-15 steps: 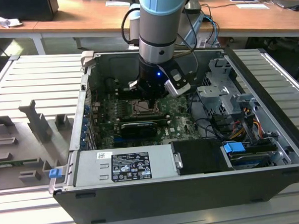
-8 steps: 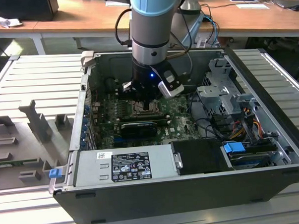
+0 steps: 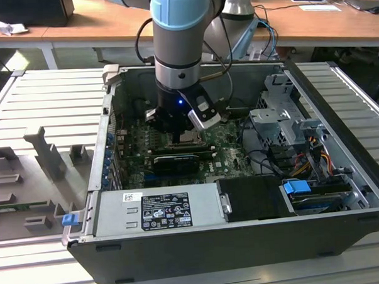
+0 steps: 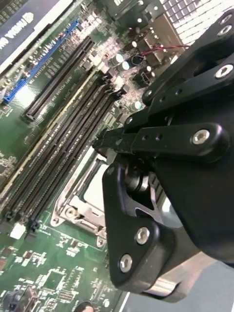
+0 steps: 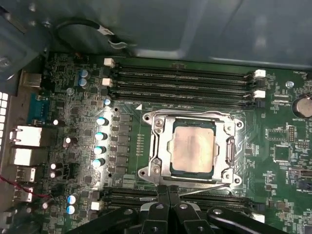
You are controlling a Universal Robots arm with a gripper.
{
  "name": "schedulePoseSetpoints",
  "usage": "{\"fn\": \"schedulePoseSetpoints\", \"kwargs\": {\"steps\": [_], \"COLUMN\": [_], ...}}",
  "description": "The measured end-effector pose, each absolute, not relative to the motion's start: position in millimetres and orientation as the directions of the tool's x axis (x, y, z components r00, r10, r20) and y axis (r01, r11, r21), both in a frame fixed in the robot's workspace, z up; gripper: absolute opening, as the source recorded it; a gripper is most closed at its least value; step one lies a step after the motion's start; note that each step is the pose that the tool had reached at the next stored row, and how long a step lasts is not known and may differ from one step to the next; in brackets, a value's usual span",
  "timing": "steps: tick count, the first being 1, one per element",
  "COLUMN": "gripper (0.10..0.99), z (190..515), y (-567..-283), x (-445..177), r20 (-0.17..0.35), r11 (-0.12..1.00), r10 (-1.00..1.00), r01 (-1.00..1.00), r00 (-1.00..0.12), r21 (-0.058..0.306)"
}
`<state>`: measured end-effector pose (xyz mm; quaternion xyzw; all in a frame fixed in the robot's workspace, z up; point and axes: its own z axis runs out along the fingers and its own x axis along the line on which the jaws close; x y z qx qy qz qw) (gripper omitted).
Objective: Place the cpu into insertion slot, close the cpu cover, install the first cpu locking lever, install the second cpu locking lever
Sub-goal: 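Install the second cpu locking lever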
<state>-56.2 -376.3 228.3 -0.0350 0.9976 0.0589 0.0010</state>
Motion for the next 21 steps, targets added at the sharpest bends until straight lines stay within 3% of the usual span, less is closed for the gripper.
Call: {"fn": "schedulePoseSetpoints", "kwargs": {"steps": [3, 21], "gripper": [0.106, 0.106], "z": [228.1, 206.8], "y": [-383.5, -387.8], "x": [-57.8, -73.6], "r20": [-0.008, -0.012], "r11": [0.987, 0.978], "r10": [-0.069, -0.069], "r01": [-0.07, -0.07], "r00": [-0.998, -0.998], "r21": [0.142, 0.196]}}
